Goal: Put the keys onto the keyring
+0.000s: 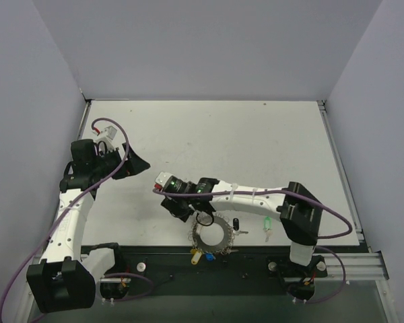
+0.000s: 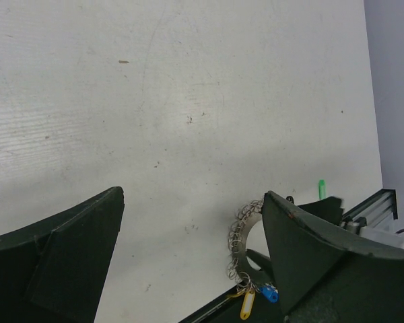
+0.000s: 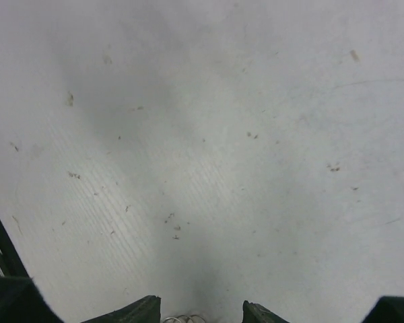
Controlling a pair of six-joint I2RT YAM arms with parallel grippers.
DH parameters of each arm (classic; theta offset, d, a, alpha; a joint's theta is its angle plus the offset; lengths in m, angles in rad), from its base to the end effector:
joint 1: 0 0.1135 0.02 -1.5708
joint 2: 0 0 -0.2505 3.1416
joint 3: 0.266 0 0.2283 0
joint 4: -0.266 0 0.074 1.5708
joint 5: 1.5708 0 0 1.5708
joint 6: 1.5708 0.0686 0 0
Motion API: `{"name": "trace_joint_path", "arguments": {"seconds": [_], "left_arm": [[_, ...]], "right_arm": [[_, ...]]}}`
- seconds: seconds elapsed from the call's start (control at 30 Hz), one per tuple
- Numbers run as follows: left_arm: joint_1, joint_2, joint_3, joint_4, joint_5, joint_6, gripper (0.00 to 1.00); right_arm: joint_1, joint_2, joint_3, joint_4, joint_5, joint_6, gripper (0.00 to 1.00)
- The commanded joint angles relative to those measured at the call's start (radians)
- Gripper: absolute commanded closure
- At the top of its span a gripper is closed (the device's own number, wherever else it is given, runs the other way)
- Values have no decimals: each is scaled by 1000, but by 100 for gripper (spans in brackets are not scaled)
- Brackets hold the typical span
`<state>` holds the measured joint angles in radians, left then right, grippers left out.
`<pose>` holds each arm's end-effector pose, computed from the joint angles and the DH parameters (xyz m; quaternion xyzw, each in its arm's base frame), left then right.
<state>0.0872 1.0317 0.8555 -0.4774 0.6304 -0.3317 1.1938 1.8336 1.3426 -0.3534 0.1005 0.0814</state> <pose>0.2242 -0.0210 0.2703 -0.0430 0.8624 -0.3272 0.3838 0.1544 0.3713 0.1981 -0.4777 0.8023 0.1735 0.3131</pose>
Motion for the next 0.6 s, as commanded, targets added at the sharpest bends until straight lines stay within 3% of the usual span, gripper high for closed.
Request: {"name": "trace_joint_path", "arguments": {"seconds": [0.0, 0.27, 0.57], "left_arm": [[6, 14, 22, 52, -11, 23, 7], [6, 71, -13, 112, -12, 22, 7], [3, 116, -30, 108, 6, 33, 8]], "right_arm": [[-65, -164, -28, 1, -53, 35, 48], [-224, -224, -121, -9, -163, 87, 48], [-264, -223, -169, -35, -223, 138, 50]]}}
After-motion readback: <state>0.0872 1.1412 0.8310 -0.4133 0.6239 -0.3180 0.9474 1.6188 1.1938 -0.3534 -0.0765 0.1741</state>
